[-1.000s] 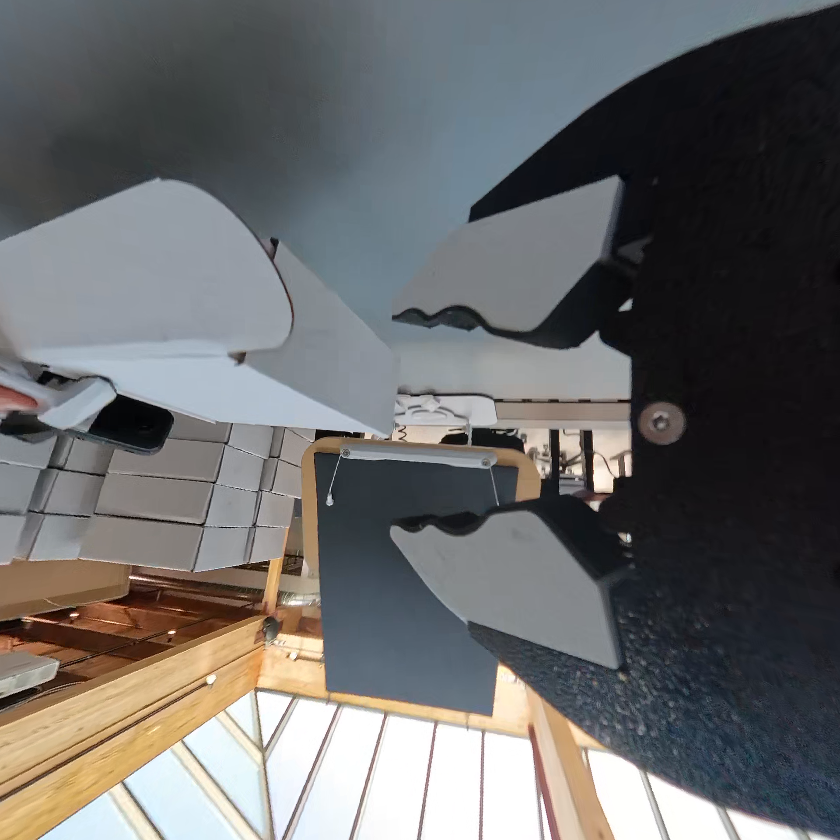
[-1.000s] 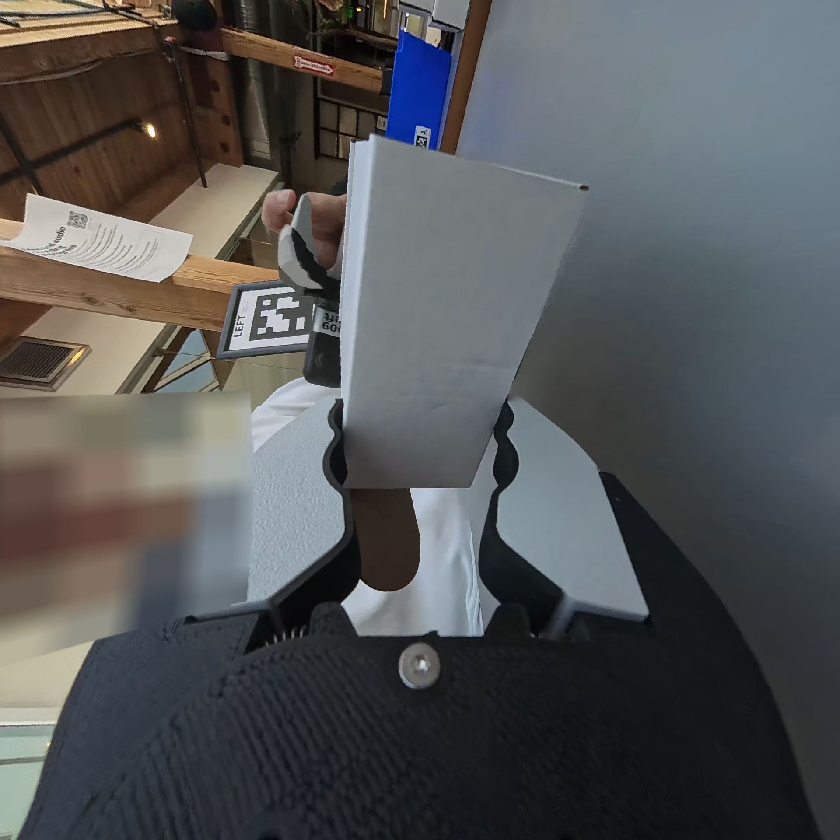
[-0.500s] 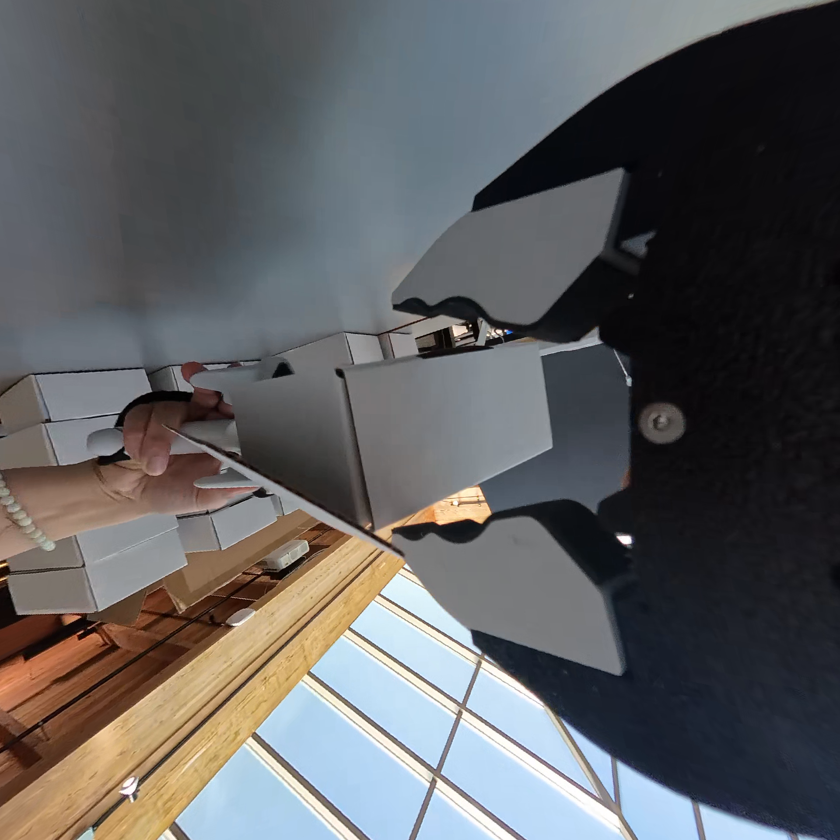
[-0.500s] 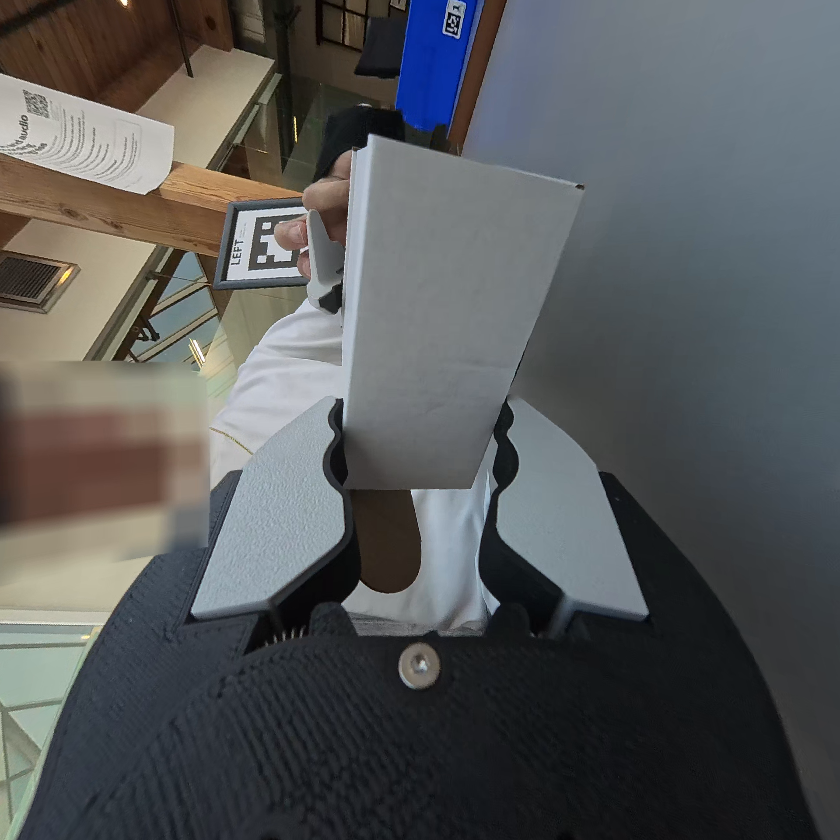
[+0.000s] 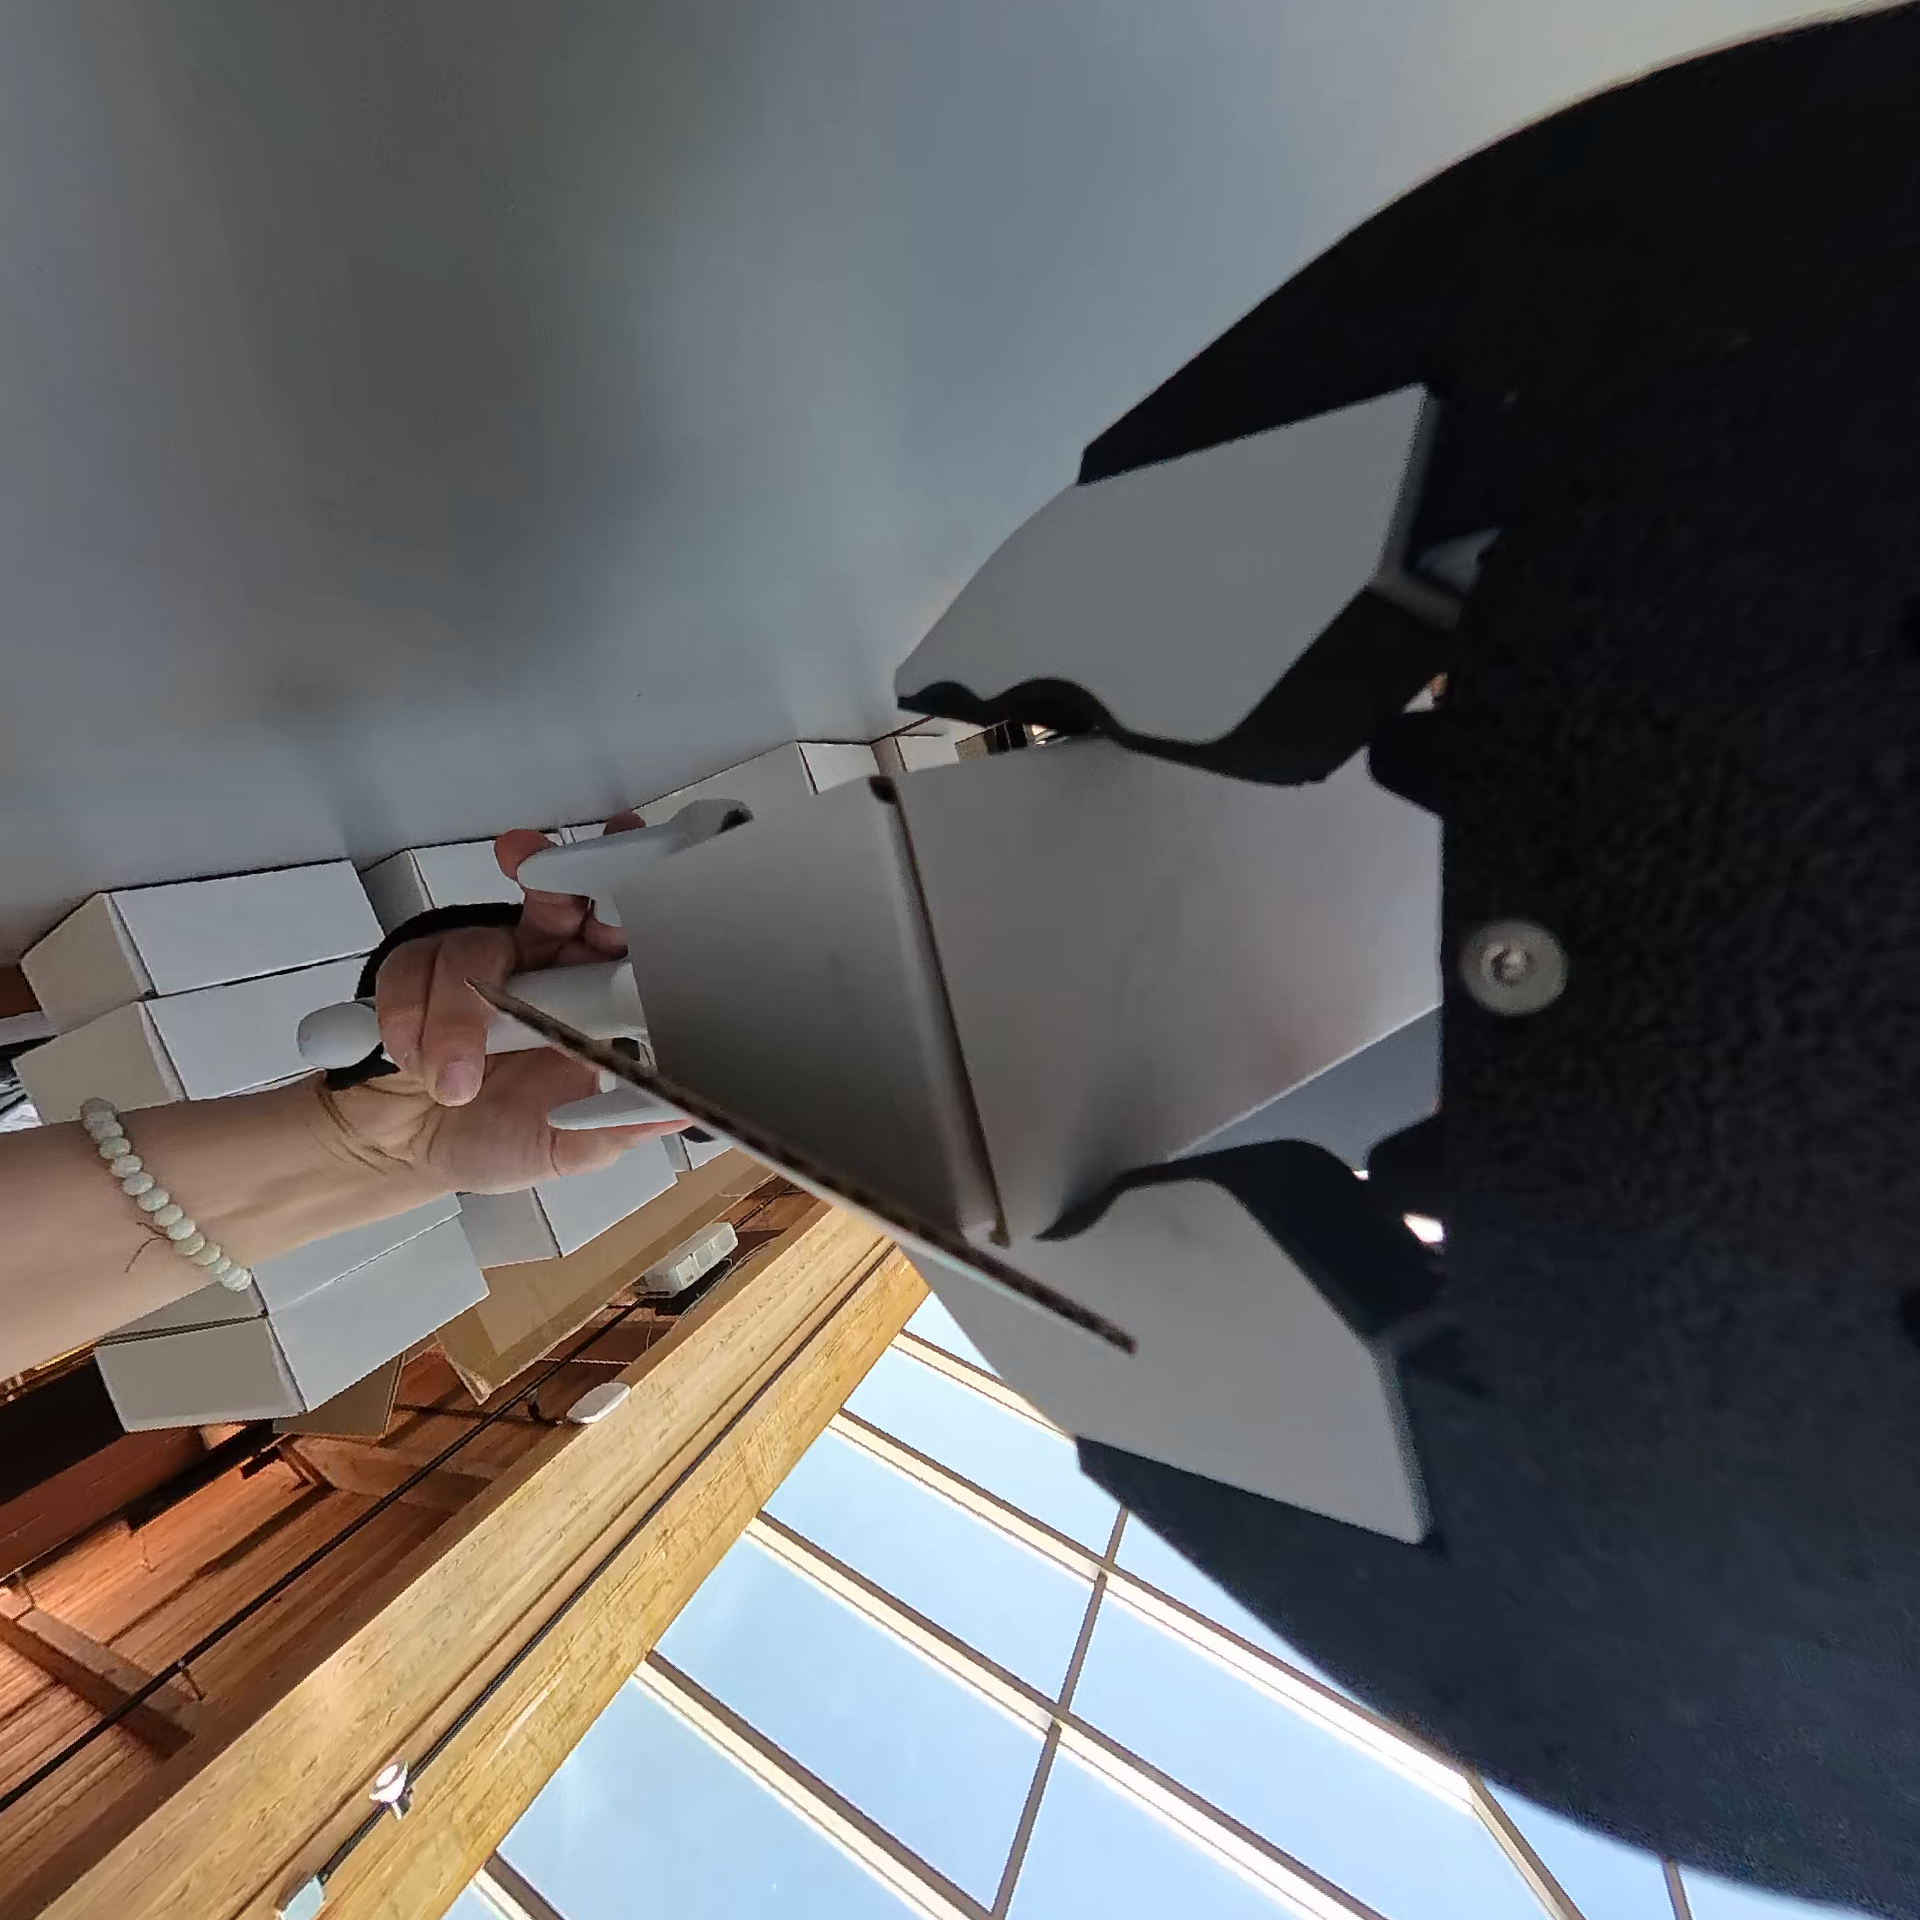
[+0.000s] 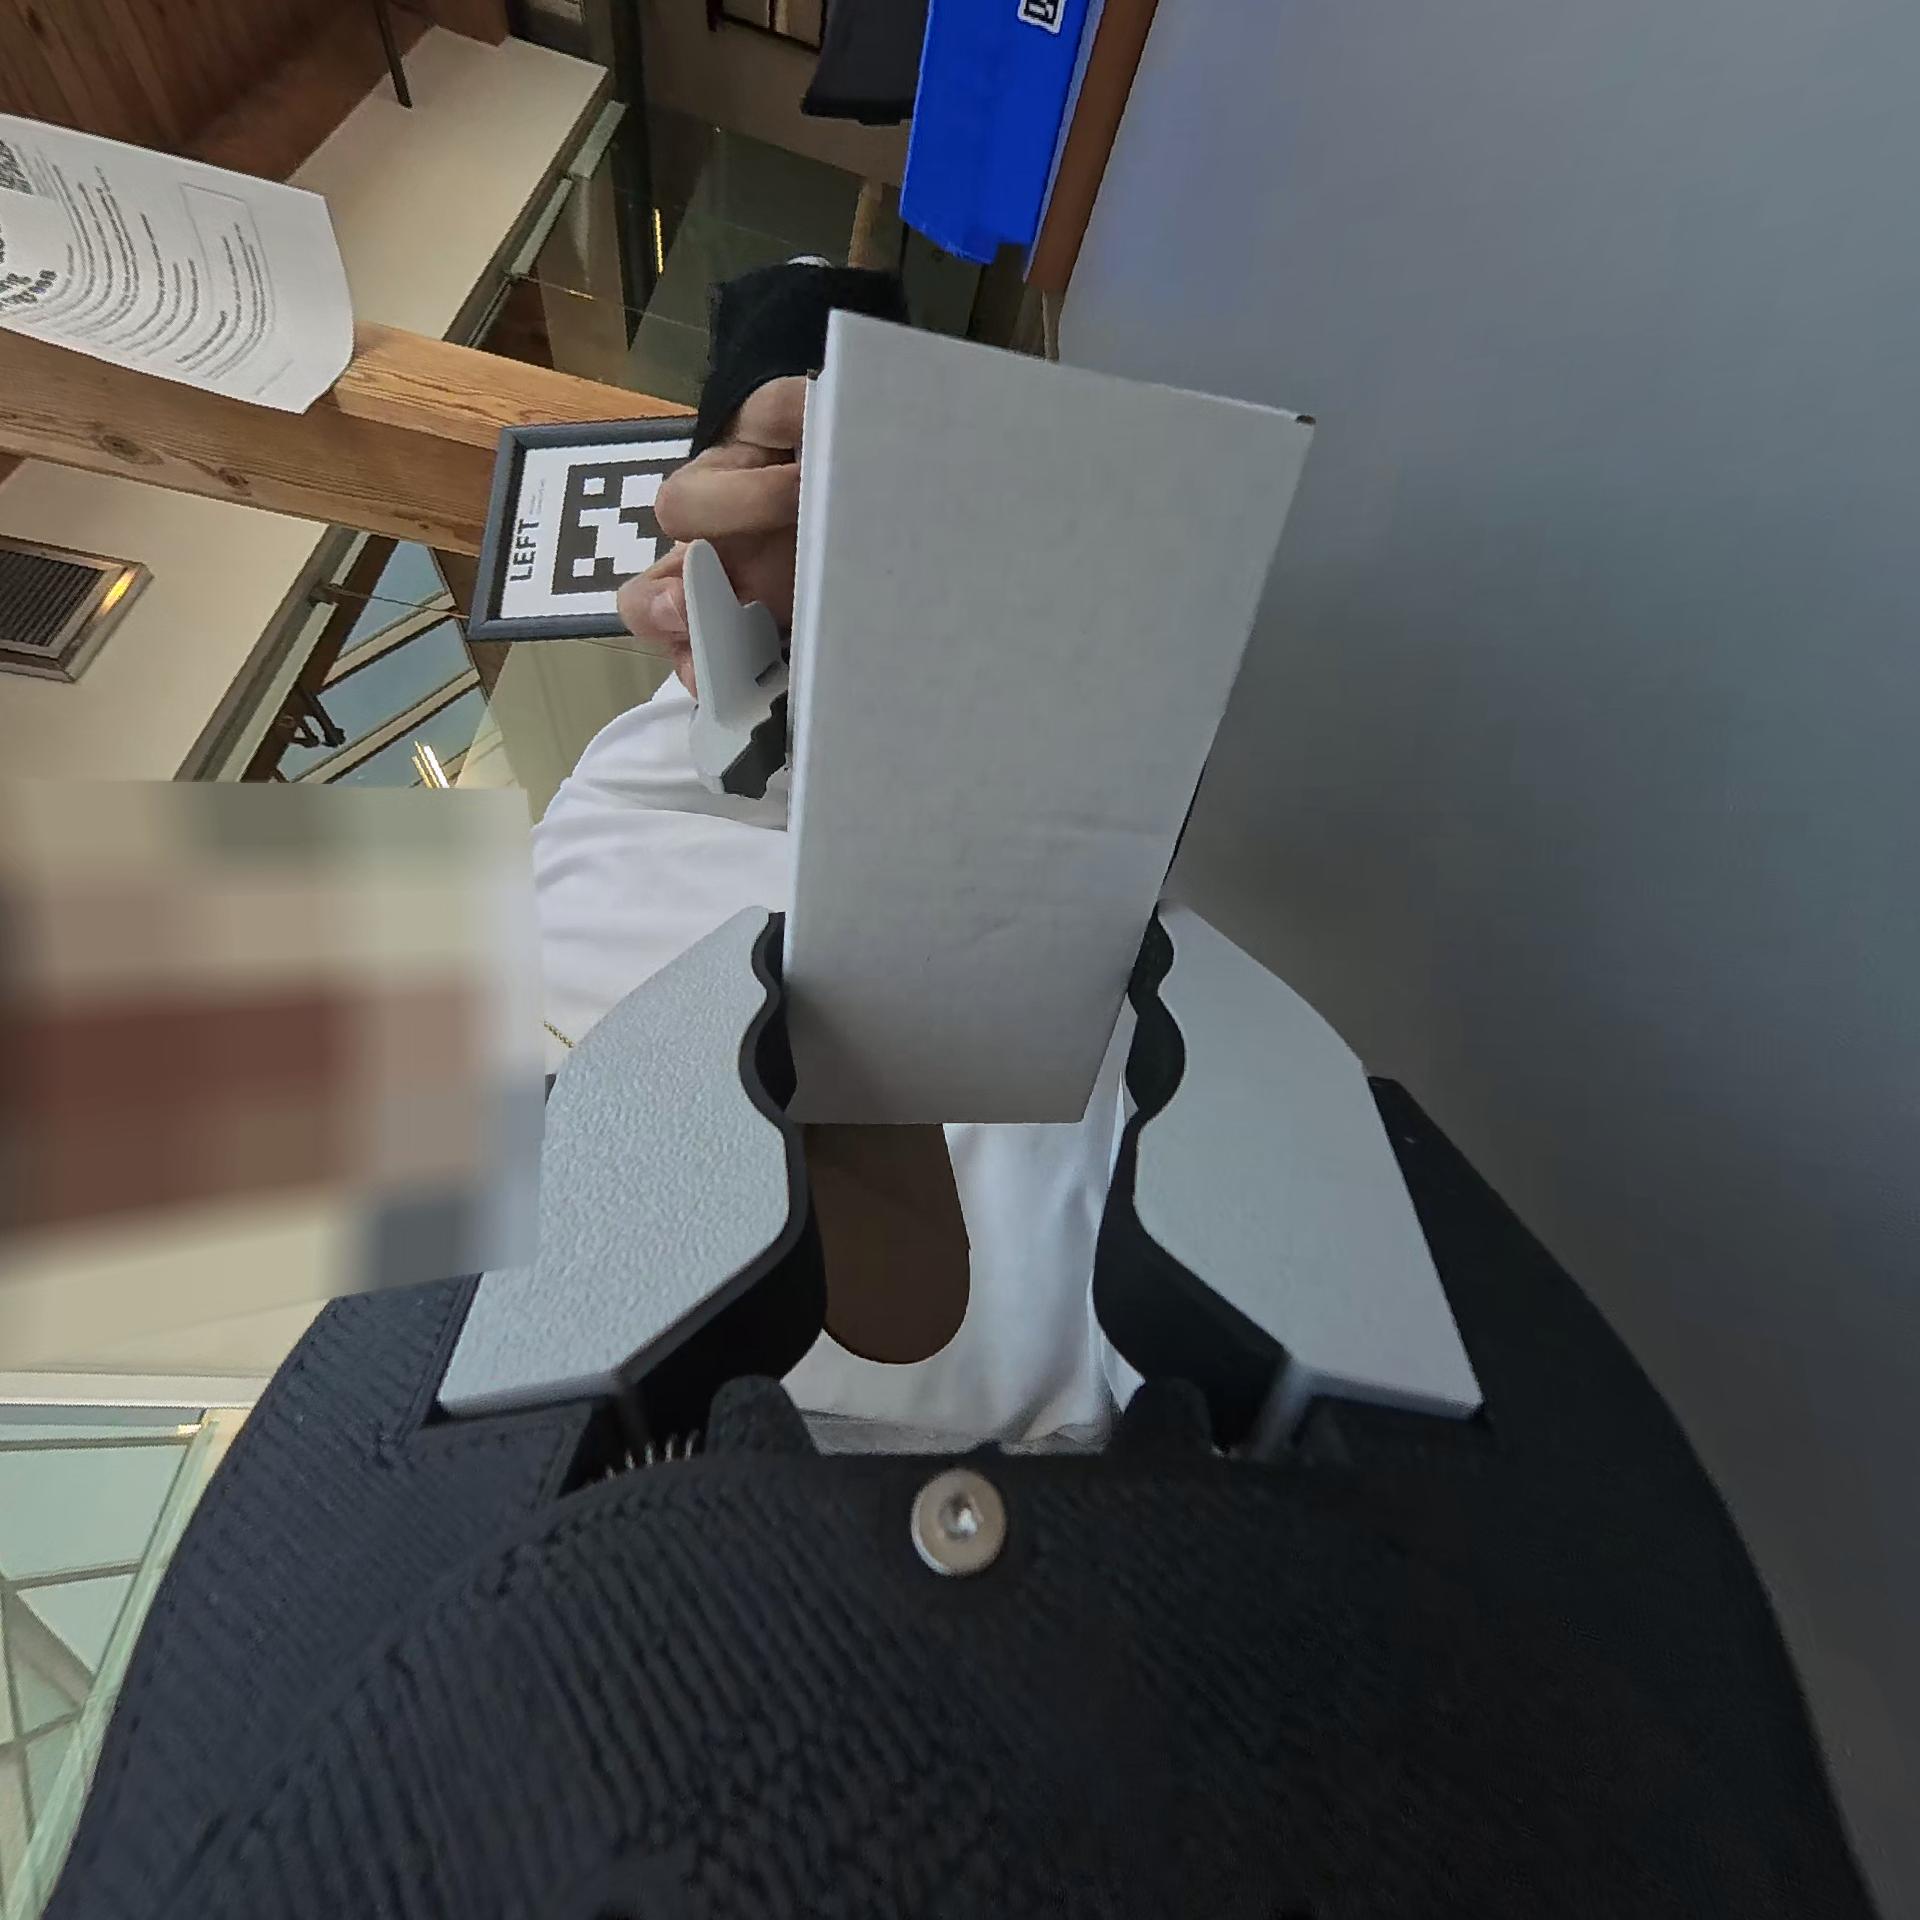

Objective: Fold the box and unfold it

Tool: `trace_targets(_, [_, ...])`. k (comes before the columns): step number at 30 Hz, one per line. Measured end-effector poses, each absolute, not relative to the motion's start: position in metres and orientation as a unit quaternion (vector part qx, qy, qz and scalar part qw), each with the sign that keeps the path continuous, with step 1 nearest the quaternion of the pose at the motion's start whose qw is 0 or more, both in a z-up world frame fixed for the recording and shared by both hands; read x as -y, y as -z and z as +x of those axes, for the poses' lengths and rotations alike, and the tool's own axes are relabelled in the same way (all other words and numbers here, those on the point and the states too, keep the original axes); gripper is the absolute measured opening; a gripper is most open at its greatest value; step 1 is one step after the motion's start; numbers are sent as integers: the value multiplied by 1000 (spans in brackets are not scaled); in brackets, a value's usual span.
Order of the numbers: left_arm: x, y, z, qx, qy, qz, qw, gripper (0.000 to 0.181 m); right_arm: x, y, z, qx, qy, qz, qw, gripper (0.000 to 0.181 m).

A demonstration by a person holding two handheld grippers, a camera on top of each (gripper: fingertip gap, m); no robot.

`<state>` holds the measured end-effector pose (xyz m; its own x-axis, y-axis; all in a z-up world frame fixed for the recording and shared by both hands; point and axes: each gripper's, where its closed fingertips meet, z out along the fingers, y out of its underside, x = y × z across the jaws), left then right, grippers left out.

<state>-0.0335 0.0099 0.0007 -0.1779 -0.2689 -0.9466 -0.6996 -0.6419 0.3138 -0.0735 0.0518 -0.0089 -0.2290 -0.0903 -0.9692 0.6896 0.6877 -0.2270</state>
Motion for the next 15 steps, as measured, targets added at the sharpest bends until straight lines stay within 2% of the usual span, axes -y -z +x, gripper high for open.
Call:
trace_targets(7, [-11,3,-37,-362,-648,-649,167,78,-53,11,-80,-694,357,233,580,65])
trace_targets(10, [-8,-2,-42,-319,-641,-677,167,76,-56,1,-88,-670,401,225,583,72])
trace_targets(14, [-5,-24,-43,-206,-602,-727,257,76,-75,-30,-128,-645,522,218,513,91])
trace_targets(15, [-2,-31,-44,-170,-584,-739,291,76,-83,-39,-141,-634,556,222,489,90])
